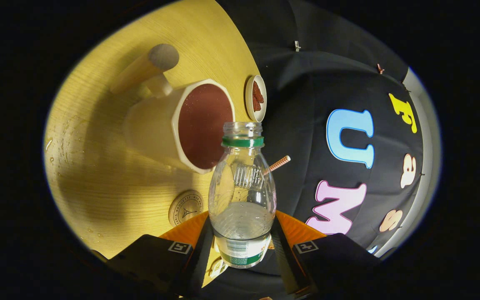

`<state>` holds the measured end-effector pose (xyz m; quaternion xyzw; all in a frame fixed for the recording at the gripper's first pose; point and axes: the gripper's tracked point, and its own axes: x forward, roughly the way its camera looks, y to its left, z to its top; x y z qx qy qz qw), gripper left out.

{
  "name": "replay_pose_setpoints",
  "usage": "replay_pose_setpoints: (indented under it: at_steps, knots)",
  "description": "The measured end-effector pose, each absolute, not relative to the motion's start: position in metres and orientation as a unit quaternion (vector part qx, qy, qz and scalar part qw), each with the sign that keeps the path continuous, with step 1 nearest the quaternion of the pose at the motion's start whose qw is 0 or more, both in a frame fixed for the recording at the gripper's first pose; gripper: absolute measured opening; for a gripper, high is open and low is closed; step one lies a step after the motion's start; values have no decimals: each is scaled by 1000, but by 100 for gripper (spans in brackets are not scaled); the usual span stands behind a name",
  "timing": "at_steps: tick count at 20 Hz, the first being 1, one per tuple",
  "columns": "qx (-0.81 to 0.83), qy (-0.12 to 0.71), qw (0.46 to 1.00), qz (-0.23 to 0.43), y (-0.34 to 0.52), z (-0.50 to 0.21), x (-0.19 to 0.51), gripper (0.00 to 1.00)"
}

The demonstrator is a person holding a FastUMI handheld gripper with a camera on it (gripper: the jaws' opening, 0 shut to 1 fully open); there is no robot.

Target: Take the bottle from table, then pour the juice into the cup, finally place the bottle on the coaster

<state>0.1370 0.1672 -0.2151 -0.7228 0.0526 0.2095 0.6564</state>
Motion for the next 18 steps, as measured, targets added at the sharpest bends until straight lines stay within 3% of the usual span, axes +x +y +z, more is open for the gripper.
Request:
replay_pose_setpoints:
  at_steps: [18]
  knots:
    - [-769, 16, 603, 213, 164, -200, 143, 74]
